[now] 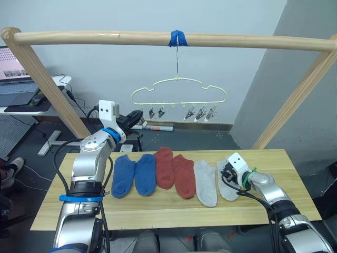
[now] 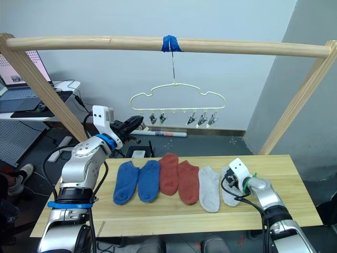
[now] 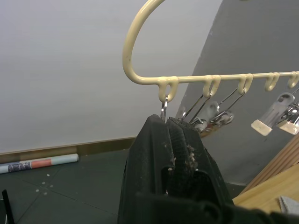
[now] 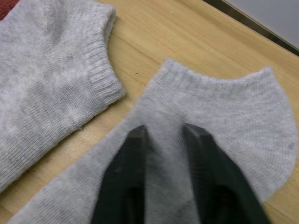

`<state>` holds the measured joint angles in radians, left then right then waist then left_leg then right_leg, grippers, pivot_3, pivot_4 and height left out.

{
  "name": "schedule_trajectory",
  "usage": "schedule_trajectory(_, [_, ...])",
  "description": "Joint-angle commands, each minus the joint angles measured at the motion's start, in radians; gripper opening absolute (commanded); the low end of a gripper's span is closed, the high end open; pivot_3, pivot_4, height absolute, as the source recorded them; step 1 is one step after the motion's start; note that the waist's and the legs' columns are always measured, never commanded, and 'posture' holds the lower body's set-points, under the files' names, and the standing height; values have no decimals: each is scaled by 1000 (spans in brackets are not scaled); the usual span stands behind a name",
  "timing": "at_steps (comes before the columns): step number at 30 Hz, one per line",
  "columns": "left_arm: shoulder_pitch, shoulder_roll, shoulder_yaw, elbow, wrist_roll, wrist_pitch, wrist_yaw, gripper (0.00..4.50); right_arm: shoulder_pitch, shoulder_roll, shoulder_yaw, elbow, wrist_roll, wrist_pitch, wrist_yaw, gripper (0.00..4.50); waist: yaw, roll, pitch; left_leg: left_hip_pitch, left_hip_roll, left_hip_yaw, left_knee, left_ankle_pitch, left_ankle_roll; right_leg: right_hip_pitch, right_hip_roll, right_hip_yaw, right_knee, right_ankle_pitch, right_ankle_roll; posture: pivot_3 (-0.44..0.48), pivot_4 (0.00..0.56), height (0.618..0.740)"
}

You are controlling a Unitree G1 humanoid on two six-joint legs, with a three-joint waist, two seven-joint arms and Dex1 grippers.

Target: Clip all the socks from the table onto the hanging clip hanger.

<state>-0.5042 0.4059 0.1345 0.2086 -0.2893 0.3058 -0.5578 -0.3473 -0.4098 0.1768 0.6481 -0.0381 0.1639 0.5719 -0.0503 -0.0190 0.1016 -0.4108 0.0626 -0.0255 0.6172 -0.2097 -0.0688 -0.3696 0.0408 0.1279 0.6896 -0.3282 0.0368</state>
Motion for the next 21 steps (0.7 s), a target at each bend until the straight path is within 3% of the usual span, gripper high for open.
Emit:
schedule_trajectory(1, [-22,4,-2,-7,-4,9,-8,0,16,-7,-23,-32,8,8,12,43,0,0,0,0,0,0,0,0,0,0,0,0,0,0,0,38,108,740])
schedule_trajectory(12, [-41,-7,-13,13,0,6,-10,0,78,-18,-27,-154,30,35,72,43,0,0,0,0,0,0,1,0,0,0,0,0,0,0,0,31,110,740])
schedule_trajectory(14, [-44,-10,-9,11,-11,25,-11,0,107,-32,-37,-244,42,35,86,43,1,1,1,-1,0,0,1,0,0,0,0,0,0,0,0,33,110,740])
schedule_trajectory(17, [-54,-26,25,-23,-110,192,-10,0,159,-42,-64,-514,96,115,104,43,0,3,3,-1,0,0,2,0,0,-1,0,0,0,-1,1,33,113,740])
schedule_trajectory(21, [-60,-30,50,-51,-172,292,0,0,183,-45,-66,-648,112,189,96,43,-3,2,4,-4,0,-2,7,0,0,-2,1,-1,5,-3,5,31,115,740])
